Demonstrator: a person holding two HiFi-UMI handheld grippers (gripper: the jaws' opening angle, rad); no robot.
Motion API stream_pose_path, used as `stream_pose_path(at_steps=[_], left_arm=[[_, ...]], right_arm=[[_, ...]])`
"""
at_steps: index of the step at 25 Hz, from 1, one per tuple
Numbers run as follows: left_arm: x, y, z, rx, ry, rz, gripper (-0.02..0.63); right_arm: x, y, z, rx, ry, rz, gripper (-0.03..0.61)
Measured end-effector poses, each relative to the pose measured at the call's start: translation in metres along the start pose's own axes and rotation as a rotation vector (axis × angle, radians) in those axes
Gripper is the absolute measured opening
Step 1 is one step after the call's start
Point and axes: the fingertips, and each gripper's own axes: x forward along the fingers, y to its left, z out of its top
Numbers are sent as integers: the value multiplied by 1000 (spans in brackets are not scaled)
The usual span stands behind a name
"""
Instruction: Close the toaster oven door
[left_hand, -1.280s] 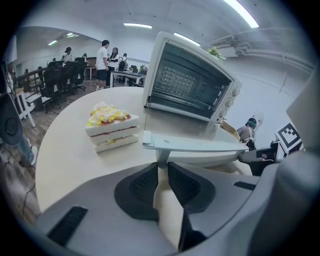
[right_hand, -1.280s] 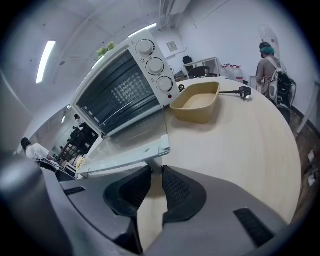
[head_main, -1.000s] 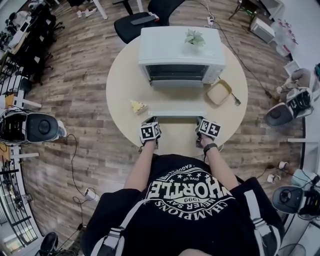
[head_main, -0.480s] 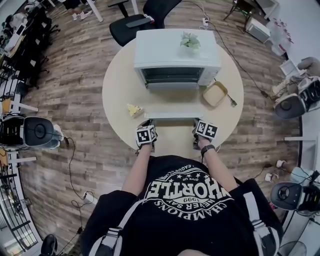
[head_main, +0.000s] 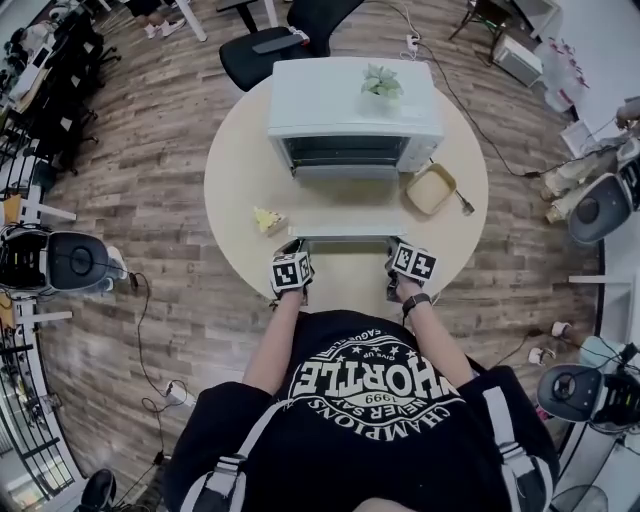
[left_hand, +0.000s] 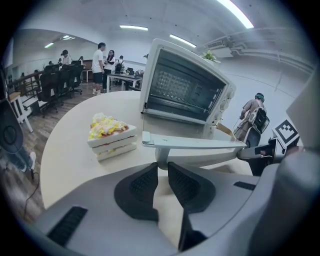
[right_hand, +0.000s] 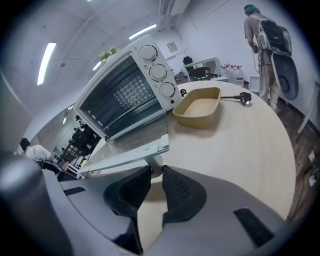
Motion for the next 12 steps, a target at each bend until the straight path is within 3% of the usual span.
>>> stream_pose_path(at_steps=[12], left_arm=[[-4,-2,5,43,-18,31,83]], right_arm=[[-5,4,4,-29,-23,22,91]])
